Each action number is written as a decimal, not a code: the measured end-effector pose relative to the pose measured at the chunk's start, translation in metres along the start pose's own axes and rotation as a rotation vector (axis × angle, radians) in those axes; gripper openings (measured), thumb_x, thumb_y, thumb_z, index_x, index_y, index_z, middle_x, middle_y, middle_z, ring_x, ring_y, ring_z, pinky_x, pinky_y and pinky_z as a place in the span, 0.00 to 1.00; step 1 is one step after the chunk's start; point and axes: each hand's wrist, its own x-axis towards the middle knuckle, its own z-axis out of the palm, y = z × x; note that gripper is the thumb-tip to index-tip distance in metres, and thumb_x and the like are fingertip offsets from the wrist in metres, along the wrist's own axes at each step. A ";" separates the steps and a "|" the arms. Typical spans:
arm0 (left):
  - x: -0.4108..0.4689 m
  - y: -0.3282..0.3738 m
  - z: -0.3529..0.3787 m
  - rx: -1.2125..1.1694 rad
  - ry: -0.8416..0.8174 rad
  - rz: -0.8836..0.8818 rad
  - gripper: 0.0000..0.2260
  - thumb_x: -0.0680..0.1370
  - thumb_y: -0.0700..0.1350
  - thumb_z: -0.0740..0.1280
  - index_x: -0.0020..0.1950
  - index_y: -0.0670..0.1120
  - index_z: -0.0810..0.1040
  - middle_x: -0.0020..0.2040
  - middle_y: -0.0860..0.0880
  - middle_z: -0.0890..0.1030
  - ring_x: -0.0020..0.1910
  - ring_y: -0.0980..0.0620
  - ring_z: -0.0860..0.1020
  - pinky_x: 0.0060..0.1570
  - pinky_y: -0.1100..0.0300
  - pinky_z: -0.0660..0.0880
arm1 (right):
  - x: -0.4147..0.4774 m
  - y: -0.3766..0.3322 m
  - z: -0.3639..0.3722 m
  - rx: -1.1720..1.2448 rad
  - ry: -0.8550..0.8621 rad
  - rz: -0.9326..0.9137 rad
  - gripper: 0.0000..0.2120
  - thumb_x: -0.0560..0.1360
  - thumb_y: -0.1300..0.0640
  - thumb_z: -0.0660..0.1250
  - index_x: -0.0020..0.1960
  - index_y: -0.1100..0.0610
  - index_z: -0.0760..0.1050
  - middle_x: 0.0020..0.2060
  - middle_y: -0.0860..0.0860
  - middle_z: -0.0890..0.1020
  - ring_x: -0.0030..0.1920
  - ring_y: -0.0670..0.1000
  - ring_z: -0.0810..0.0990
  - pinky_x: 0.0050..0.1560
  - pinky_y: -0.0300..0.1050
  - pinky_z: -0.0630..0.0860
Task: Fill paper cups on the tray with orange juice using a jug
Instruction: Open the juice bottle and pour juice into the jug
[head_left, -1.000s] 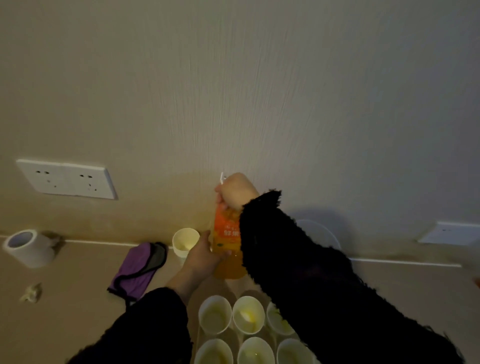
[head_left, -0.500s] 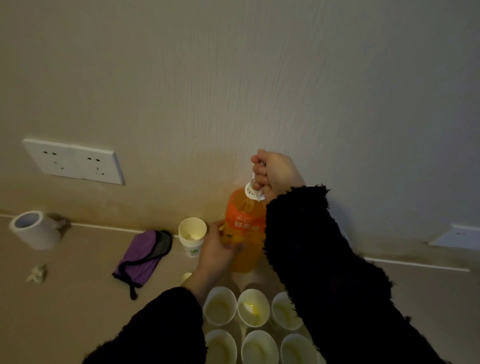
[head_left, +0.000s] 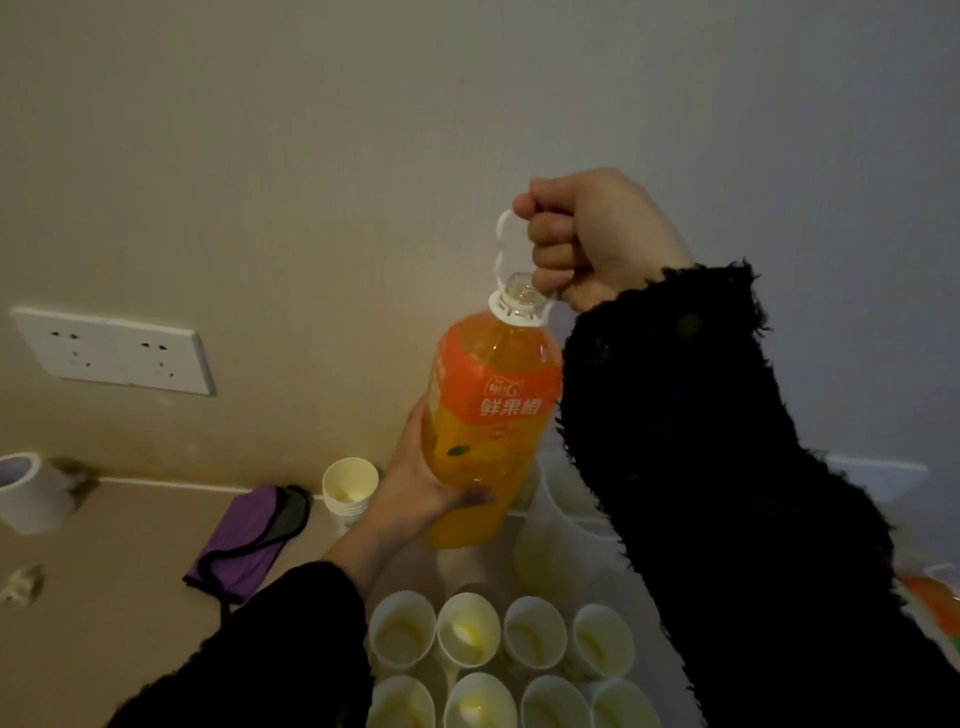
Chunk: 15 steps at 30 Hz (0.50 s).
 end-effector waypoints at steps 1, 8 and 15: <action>-0.002 0.003 0.003 -0.010 0.004 0.010 0.45 0.51 0.59 0.78 0.63 0.66 0.59 0.61 0.60 0.72 0.60 0.57 0.74 0.55 0.56 0.75 | -0.005 -0.005 -0.003 -0.010 -0.014 -0.004 0.15 0.81 0.59 0.54 0.36 0.58 0.68 0.17 0.45 0.62 0.18 0.43 0.56 0.20 0.35 0.53; -0.014 0.030 0.022 0.065 0.050 0.098 0.46 0.54 0.60 0.79 0.66 0.59 0.59 0.58 0.65 0.70 0.58 0.57 0.73 0.55 0.56 0.73 | -0.027 -0.015 -0.021 -0.087 -0.028 -0.007 0.15 0.81 0.59 0.54 0.37 0.58 0.68 0.17 0.45 0.63 0.18 0.43 0.57 0.20 0.35 0.54; -0.015 0.044 0.027 0.269 0.039 0.153 0.43 0.60 0.48 0.82 0.65 0.60 0.58 0.56 0.61 0.70 0.57 0.54 0.71 0.52 0.58 0.69 | -0.043 0.008 -0.034 -0.735 0.277 -0.337 0.12 0.77 0.58 0.62 0.38 0.62 0.79 0.30 0.52 0.80 0.33 0.51 0.78 0.34 0.44 0.71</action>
